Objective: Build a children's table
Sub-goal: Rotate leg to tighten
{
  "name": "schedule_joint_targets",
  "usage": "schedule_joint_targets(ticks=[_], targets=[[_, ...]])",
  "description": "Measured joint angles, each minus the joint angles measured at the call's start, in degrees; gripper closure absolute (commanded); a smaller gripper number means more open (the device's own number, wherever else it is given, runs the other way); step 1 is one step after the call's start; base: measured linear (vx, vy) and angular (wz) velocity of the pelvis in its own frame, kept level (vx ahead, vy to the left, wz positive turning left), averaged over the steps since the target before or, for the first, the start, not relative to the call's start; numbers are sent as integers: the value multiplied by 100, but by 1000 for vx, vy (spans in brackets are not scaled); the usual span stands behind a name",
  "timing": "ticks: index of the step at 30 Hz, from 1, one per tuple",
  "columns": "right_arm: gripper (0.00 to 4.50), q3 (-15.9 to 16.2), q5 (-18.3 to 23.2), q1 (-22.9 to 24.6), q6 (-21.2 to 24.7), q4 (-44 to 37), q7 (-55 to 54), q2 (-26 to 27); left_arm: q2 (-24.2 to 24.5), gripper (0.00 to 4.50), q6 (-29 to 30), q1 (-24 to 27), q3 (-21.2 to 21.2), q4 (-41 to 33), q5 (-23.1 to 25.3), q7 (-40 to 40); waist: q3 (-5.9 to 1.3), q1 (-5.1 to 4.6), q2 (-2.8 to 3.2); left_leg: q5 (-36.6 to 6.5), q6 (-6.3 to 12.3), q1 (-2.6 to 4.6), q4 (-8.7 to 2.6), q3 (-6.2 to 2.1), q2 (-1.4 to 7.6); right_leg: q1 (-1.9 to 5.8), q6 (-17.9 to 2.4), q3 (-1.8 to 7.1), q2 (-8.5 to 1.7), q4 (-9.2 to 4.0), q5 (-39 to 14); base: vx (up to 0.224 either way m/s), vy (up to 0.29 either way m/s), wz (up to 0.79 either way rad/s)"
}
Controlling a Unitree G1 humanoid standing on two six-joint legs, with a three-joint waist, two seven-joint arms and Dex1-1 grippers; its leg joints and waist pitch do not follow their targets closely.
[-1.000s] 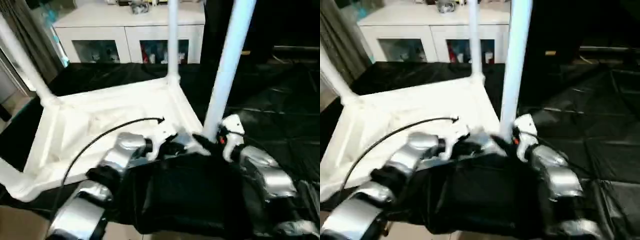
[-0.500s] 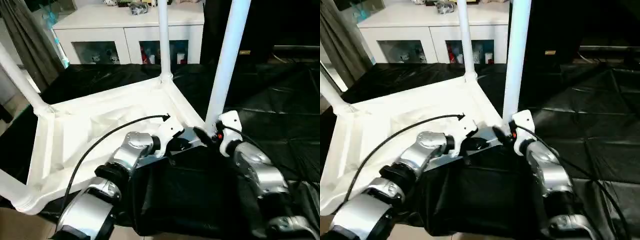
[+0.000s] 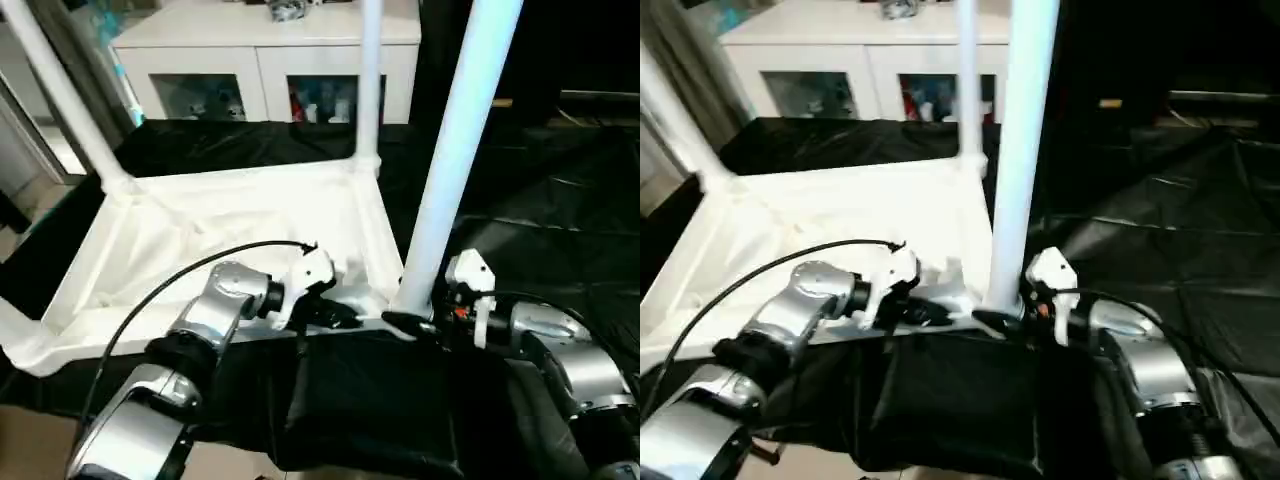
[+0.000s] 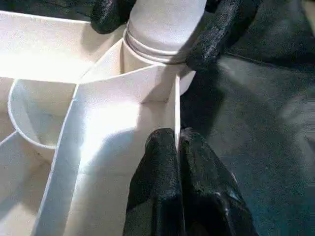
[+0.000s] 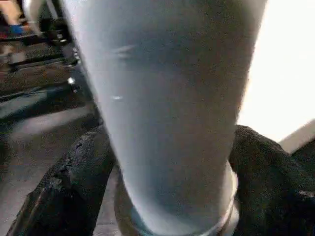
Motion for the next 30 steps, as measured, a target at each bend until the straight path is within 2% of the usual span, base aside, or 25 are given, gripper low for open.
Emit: schedule_joint_targets(ticks=[1, 4, 13, 18, 23, 30], targets=[[110, 6, 11, 0, -1, -1, 55, -4, 28, 450, 26, 21, -1, -50, -12, -48, 4, 4, -6, 0, 0, 0, 0, 0, 0, 0, 0, 0, 0, 1, 0, 0, 0, 0], [152, 97, 113, 7, 2, -18, 209, -6, 127, 450, 99, 133, -1, -240, -38, -175, 8, 10, -12, 0, 0, -1, 0, 1, 0, -1, 0, 0, 0, 1, 0, 0, 0, 0], [184, 99, 150, 39, 18, -51, 326, 32, 162, 450, 240, 196, -7, -386, -75, -234, 12, 6, -17, 0, 1, -1, 1, 1, 0, -2, 0, 1, 0, 2, 0, 0, 0, 0], [185, -113, -30, 51, -104, 167, -692, 421, -97, 450, 25, 116, 67, -113, 53, 577, 9, -17, -21, 1, -1, 10, 10, 1, 1, 5, -9, 3, 1, 7, 5, 0, 0, 0], [186, -464, -330, -399, -180, 820, -2425, 1047, -588, 450, 31, -232, 207, 425, 268, 1866, 10, -136, -26, 2, -2, 19, 37, 0, -3, 15, -17, 14, 0, 5, 11, 0, 0, 0], [186, -635, -628, -808, -172, 1256, -3958, 1699, -939, 450, 9, -466, 283, 812, 405, 2827, 0, -188, -13, 2, -1, 20, 43, 1, -7, 20, -23, 19, -1, 1, 15, 0, 0, 0]])
